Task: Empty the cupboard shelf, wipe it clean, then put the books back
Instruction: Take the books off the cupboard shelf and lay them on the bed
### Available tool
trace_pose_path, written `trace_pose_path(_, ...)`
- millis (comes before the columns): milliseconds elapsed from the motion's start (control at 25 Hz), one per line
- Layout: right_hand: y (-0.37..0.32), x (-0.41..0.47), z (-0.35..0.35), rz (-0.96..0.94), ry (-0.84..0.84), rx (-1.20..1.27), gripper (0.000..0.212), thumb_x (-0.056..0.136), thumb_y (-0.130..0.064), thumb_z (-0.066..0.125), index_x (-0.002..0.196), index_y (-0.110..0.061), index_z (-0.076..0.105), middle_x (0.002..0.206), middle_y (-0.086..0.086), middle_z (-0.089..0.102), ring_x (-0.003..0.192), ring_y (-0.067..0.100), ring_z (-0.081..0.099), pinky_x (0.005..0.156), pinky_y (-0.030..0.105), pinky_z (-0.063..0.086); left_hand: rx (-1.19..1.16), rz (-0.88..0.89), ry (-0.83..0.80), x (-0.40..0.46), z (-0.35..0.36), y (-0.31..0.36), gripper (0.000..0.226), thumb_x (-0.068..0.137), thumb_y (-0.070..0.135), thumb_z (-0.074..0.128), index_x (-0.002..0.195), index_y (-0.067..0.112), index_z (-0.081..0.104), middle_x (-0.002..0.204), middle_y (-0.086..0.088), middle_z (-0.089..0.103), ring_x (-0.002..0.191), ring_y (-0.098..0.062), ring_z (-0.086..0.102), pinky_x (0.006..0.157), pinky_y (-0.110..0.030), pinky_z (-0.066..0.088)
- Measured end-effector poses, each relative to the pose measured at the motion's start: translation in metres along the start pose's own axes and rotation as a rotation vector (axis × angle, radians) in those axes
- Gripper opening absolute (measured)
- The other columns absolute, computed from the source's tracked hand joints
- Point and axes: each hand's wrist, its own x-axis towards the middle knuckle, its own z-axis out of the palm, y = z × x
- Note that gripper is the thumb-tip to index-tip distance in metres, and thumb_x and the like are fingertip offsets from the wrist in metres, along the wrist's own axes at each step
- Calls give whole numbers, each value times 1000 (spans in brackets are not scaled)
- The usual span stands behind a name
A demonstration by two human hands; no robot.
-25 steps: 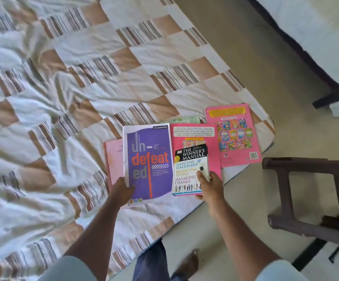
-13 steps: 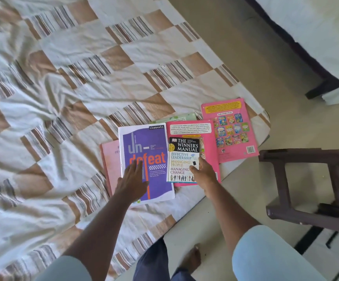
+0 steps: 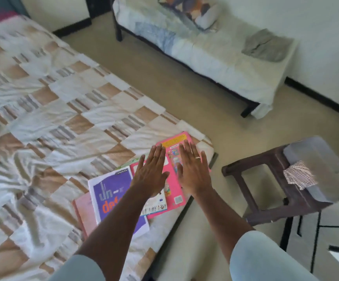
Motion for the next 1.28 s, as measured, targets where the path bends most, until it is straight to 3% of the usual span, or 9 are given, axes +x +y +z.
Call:
trace_pose_path(240, 94, -24, -182, 170, 331, -109, 69, 91, -27, 45, 157, -13, 31, 167, 4, 23, 155, 20, 18, 122, 54, 21, 65, 422, 287, 52, -95, 151, 75, 94, 49, 34, 155, 5, 30, 163, -11, 29, 149, -27, 32, 111, -57, 36)
trace_pose_path(480, 190, -143, -355, 404, 588, -319, 72, 92, -17, 39, 161, -14, 17, 170, 3, 10, 157, 19, 3, 125, 50, 12, -47, 896, 435, 48, -151, 392, 66, 103, 43, 19, 161, 12, 8, 169, -4, 4, 156, -18, 3, 124, -50, 15)
trace_pose_path(560, 216, -202, -403, 512, 690, -412, 75, 89, -11, 45, 160, -13, 21, 169, 4, 14, 157, 19, 6, 125, 51, 15, -76, 1093, 461, 23, -156, 470, 64, 105, 42, 18, 160, 11, 9, 169, -5, 5, 156, -19, 4, 123, -52, 18)
trace_pose_path(760, 240, -364, -469, 769, 824, -591, 73, 91, -5, 30, 160, -14, 12, 168, 2, 4, 157, 19, -2, 127, 49, 4, -218, 1544, 502, -84, -156, 615, 62, 104, 34, 27, 159, 7, 17, 167, -9, 14, 156, -21, 10, 125, -48, 15)
trace_pose_path(920, 255, -489, -483, 1115, 942, -629, 75, 91, -1, 41, 161, -13, 16, 169, 1, 5, 157, 17, -2, 126, 51, 7, -302, 1856, 395, -171, -128, 689, 59, 105, 34, 30, 156, 6, 29, 164, -9, 26, 153, -22, 22, 124, -45, 19)
trace_pose_path(1040, 266, -571, -486, 1291, 931, -660, 65, 99, -11, 40, 161, -15, 19, 169, 1, 7, 157, 16, -1, 126, 51, 6, -300, 1916, 247, -217, -95, 734, 56, 103, 36, 33, 151, 7, 41, 157, -8, 41, 147, -20, 37, 121, -40, 21)
trace_pose_path(1120, 278, -622, -484, 1386, 912, -669, 59, 104, -18, 36, 161, -16, 18, 170, 1, 8, 157, 14, -2, 126, 50, 5, -275, 1950, 137, -243, -72, 762, 53, 101, 37, 33, 141, 11, 56, 143, -5, 58, 132, -17, 55, 117, -36, 29)
trace_pose_path(1200, 292, -670, -486, 1500, 902, -679, 58, 105, -22, 35, 160, -15, 21, 169, 2, 10, 157, 15, 1, 126, 51, 6, -253, 1956, 28, -267, -56, 789, 50, 97, 42, 30, 116, 18, 70, 108, 2, 75, 93, -12, 71, 97, -31, 50)
trace_pose_path(1280, 310, -718, -487, 1634, 884, -666, 57, 103, -22, 38, 158, -12, 27, 168, 5, 17, 156, 18, 9, 126, 52, 9, -177, 1950, -75, -293, -44, 820, 46, 95, 45, 30, 95, 22, 70, 79, 7, 70, 66, -10, 63, 66, -27, 53)
